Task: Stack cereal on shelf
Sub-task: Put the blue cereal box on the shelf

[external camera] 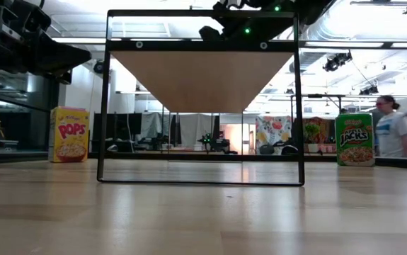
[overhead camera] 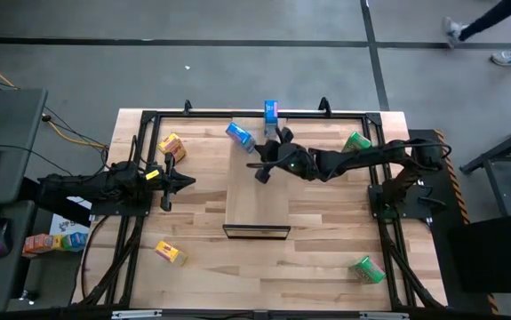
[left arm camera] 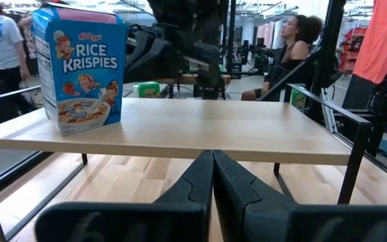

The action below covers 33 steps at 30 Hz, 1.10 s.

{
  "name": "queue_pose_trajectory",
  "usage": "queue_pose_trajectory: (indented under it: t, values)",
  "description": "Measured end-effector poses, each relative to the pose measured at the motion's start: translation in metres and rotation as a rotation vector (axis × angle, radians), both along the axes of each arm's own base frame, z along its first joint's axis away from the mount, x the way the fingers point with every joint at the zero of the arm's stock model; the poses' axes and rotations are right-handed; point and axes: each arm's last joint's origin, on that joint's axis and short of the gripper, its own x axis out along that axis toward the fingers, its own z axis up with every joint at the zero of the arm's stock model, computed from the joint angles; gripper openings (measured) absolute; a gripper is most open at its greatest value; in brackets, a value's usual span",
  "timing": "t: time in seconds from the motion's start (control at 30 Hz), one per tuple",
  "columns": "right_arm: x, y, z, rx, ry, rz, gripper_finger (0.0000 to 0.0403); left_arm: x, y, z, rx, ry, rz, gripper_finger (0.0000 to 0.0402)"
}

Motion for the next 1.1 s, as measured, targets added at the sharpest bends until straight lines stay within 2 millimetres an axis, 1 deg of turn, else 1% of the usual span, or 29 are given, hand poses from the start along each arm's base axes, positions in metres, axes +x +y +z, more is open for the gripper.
queue_pose_trajectory:
  t: [0.17, 0.3, 0.37, 0.43, 0.57, 0.67, 0.73, 0.8, 0.9, 1.03, 1.1]
  values:
    - [-0.005, 0.009, -0.001, -0.032, 0.061, -0.05, 0.0, 0.0, 0.0, 0.0, 0.0, 0.0, 0.0, 0.0003]
    - [-0.012, 0.011, 0.003, 0.019, 0.064, -0.066, 0.0, 0.0, 0.0, 0.0, 0.0, 0.0, 0.0, 0.0003]
    - [-0.013, 0.015, 0.003, 0.05, 0.062, -0.042, 0.0, 0.0, 0.0, 0.0, 0.0, 0.001, 0.0, 0.0003]
    - [-0.011, 0.023, 0.006, 0.071, 0.065, -0.005, 0.0, 0.0, 0.0, 0.0, 0.0, 0.001, 0.0, 0.0003]
    - [0.004, 0.043, 0.026, 0.092, 0.107, 0.041, 0.0, 0.0, 0.0, 0.0, 0.0, 0.0, 0.0, 0.0003]
    - [0.019, 0.051, 0.051, 0.101, 0.136, 0.066, 0.0, 0.0, 0.0, 0.0, 0.0, 0.0, 0.0, 0.0003]
    - [0.03, 0.052, 0.069, 0.106, 0.142, 0.082, 0.0, 0.0, 0.0, 0.0, 0.0, 0.001, 0.0, 0.0003]
    - [0.04, 0.049, 0.084, 0.108, 0.148, 0.079, 0.0, 0.0, 0.0, 0.0, 0.0, 0.0, 0.0, 0.0003]
    - [0.056, 0.04, 0.097, 0.106, 0.136, 0.052, 0.0, 0.0, 0.0, 0.0, 0.0, 0.001, 0.0, 0.0003]
    - [0.08, 0.028, 0.109, 0.071, 0.096, 0.025, 0.0, 0.0, 0.0, 0.0, 0.0, 0.001, 0.0, 0.0003]
    - [0.09, 0.023, 0.112, 0.016, 0.138, 0.056, 0.0, 0.0, 0.0, 0.0, 0.0, 0.0, 0.0, 0.0003]
